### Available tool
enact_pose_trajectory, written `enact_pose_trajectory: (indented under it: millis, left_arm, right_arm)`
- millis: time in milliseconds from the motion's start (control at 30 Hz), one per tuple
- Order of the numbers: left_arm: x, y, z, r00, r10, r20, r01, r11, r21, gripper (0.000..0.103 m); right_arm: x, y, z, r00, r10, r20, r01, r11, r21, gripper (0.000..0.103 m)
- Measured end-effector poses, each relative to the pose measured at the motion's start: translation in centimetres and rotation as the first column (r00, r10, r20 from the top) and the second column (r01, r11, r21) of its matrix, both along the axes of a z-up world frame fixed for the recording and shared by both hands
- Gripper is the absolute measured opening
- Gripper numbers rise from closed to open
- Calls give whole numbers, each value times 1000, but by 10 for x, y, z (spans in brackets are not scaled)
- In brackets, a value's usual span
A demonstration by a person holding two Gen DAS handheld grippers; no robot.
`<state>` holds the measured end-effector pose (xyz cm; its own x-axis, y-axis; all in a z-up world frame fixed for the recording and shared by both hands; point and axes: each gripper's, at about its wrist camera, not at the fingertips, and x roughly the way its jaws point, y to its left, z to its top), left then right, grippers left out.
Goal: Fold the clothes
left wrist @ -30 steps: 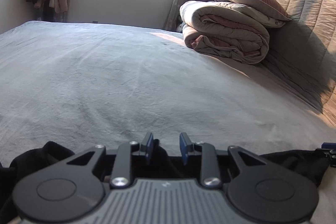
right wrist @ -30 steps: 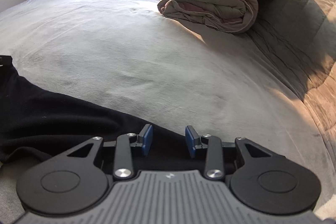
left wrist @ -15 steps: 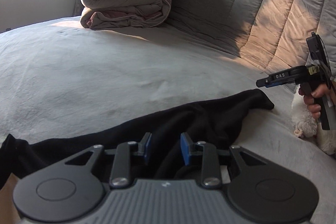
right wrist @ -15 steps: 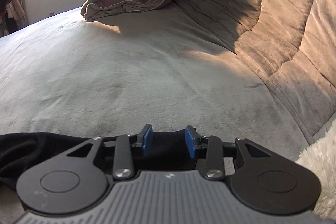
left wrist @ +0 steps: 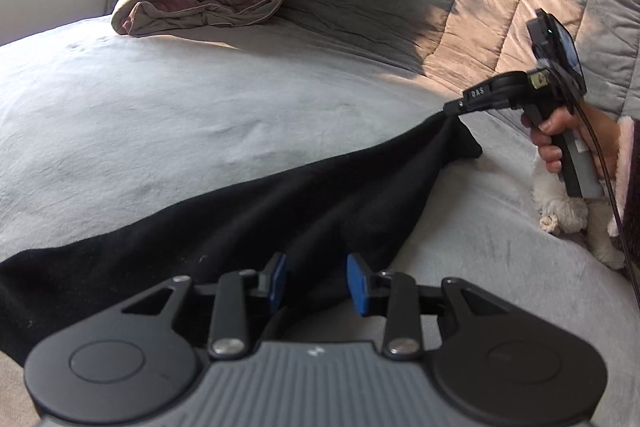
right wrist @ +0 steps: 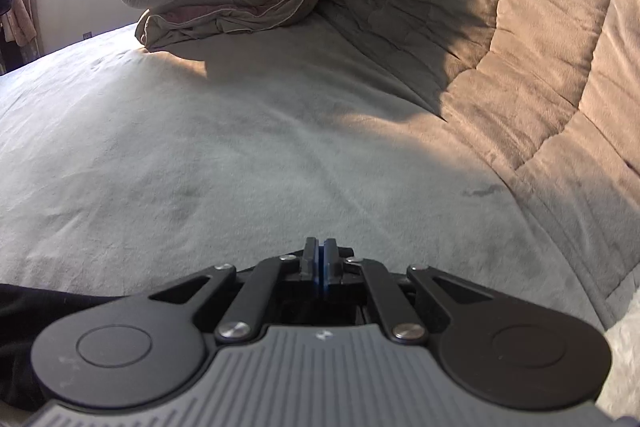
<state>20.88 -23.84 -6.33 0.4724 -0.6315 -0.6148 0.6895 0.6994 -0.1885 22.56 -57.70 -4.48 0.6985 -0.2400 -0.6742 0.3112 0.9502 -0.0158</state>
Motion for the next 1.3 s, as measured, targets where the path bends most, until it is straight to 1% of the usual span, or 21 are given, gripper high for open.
enact_pose_trajectory:
  millis: [133, 233, 267, 333, 367, 400, 467, 567, 633, 733, 767, 833, 867, 900, 933, 967, 1000, 1067, 1133, 1200, 1300]
  left_arm:
    - [-3, -5, 3, 1000, -31, -1, 31, 999, 11, 38]
    - [-7, -8, 4, 998, -68, -1, 68, 998, 16, 41]
    - [-9, -9, 5, 997, -81, 0, 81, 997, 18, 41]
    - [-13, -11, 5, 994, -110, 12, 109, 994, 26, 42]
    - [-15, -13, 5, 992, -123, 22, 122, 992, 35, 43]
    - [-17, -14, 3, 991, -130, 31, 129, 991, 46, 44]
    - [-18, -17, 0, 990, -135, 43, 132, 989, 65, 44]
    - [-20, -23, -5, 990, -125, 59, 120, 990, 78, 45]
    - [-21, -28, -10, 990, -116, 76, 109, 990, 91, 44]
    - [-23, -34, -13, 987, -103, 121, 90, 990, 105, 44]
    - [-23, -35, -14, 987, -96, 130, 83, 991, 105, 44]
    - [-22, -37, -13, 988, -84, 131, 71, 993, 95, 44]
    - [-22, -38, -12, 989, -81, 128, 69, 993, 91, 44]
    - [-22, -38, -10, 989, -78, 124, 67, 994, 86, 43]
    - [-22, -38, -9, 990, -74, 121, 65, 995, 82, 29]
    - [-21, -38, -7, 990, -71, 118, 63, 995, 77, 5]
    - [-21, -38, -6, 991, -68, 114, 60, 996, 73, 6]
    - [-21, -39, -3, 992, -62, 107, 56, 996, 64, 5]
    - [-20, -39, 1, 993, -56, 101, 51, 997, 55, 5]
    - [-21, -38, 3, 995, -76, 69, 74, 996, 40, 5]
    - [-22, -36, 5, 993, -120, 9, 120, 993, 13, 5]
  right_arm:
    - [20, 0, -7, 999, 10, -32, -11, 1000, -12, 2]
    - [25, 3, -18, 998, 7, -65, -9, 1000, -18, 10]
    - [22, 4, -17, 998, 4, -58, -5, 1000, -17, 14]
    - [16, 0, -10, 999, -14, -44, 15, 1000, 8, 34]
    - [10, -2, -5, 999, -20, -25, 21, 1000, 22, 48]
    - [5, -3, 0, 1000, -25, -11, 25, 999, 32, 49]
    - [-5, -8, 7, 999, -47, -14, 48, 997, 63, 49]
    - [-21, -13, 6, 994, -104, -37, 108, 985, 131, 49]
    - [-29, -11, 1, 990, -129, -53, 135, 978, 158, 49]
    - [-35, -7, -12, 985, -159, -67, 169, 968, 186, 49]
    - [-37, -6, -16, 983, -173, -66, 182, 964, 194, 47]
    - [-39, -3, -20, 976, -213, -38, 216, 957, 196, 41]
    - [-38, -2, -21, 975, -221, -27, 222, 957, 186, 29]
    - [-37, 1, -22, 974, -227, -17, 227, 958, 174, 20]
    - [-36, 3, -22, 974, -228, -14, 227, 961, 157, 15]
    - [-34, 4, -21, 974, -224, -12, 223, 964, 143, 12]
    - [-33, 4, -19, 975, -222, -10, 221, 966, 131, 10]
    - [-36, 2, -14, 975, -223, -3, 222, 969, 113, 9]
    - [-38, 2, -6, 978, -209, 0, 209, 976, 59, 8]
    - [-40, 2, 1, 981, -192, -4, 191, 981, -2, 8]
    - [-42, 1, 5, 985, -171, -36, 168, 984, -62, 8]
